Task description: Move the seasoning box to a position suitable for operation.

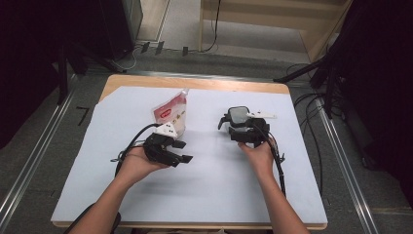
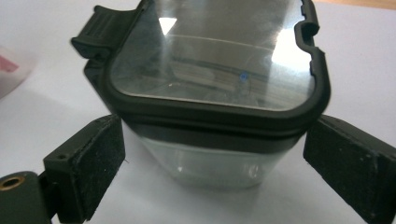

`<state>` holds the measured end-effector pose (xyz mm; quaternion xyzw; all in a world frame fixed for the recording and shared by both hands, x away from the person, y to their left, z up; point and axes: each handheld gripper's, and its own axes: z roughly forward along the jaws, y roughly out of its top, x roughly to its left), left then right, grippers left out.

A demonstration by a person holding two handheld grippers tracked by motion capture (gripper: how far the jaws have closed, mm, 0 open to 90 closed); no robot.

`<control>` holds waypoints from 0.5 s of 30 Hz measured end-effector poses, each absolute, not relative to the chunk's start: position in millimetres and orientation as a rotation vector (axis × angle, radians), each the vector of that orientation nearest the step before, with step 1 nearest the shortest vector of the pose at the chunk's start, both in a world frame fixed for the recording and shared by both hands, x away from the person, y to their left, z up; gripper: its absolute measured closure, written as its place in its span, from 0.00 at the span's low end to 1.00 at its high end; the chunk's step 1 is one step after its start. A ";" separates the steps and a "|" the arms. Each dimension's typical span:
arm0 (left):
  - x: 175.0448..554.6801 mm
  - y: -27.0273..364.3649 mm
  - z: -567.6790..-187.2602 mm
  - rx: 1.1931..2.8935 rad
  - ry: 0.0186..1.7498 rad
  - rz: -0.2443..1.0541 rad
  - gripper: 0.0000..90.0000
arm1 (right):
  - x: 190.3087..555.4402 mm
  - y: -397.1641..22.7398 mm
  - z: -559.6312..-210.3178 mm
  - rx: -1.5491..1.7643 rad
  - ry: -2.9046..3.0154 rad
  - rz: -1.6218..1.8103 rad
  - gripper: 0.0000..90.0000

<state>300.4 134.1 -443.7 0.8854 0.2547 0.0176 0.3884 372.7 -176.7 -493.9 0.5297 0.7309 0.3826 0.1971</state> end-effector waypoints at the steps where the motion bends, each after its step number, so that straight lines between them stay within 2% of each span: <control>1: 299.9 133.1 -444.1 2.253 0.648 0.044 0.45 | 374.9 -174.4 -496.5 1.495 2.022 1.077 0.06; 15: 299.4 131.5 -444.4 2.251 0.640 0.035 0.45 | 392.3 -161.8 -507.9 1.503 1.936 1.113 0.09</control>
